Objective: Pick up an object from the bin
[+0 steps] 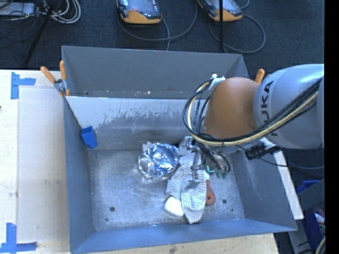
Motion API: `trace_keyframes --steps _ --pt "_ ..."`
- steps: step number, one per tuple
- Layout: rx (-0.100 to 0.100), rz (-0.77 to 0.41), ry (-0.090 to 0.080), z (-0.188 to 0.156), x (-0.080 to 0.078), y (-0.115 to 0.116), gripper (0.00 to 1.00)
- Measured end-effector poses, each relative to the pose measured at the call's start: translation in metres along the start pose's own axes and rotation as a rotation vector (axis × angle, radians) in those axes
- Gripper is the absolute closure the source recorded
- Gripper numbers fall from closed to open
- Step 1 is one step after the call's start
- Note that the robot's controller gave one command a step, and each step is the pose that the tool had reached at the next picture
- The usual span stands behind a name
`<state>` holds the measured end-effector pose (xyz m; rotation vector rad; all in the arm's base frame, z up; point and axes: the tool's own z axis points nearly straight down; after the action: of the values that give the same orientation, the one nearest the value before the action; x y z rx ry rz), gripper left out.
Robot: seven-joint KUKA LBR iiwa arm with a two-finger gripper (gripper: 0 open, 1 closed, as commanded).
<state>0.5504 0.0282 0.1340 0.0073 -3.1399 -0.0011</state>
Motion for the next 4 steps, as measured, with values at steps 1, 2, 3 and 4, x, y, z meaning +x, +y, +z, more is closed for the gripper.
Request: trace_keyframes --steps 1,2,3,4 --pt "0.001 0.053 -0.002 0.025 -0.011 0.001 1.0" --pt "0.001 0.054 -0.002 0.025 -0.011 0.001 1.0" --pt "0.001 -0.116 -0.012 -0.161 -0.022 -0.003 1.0" --pt "0.001 -0.116 -0.004 -0.156 -0.02 -0.003 1.0"
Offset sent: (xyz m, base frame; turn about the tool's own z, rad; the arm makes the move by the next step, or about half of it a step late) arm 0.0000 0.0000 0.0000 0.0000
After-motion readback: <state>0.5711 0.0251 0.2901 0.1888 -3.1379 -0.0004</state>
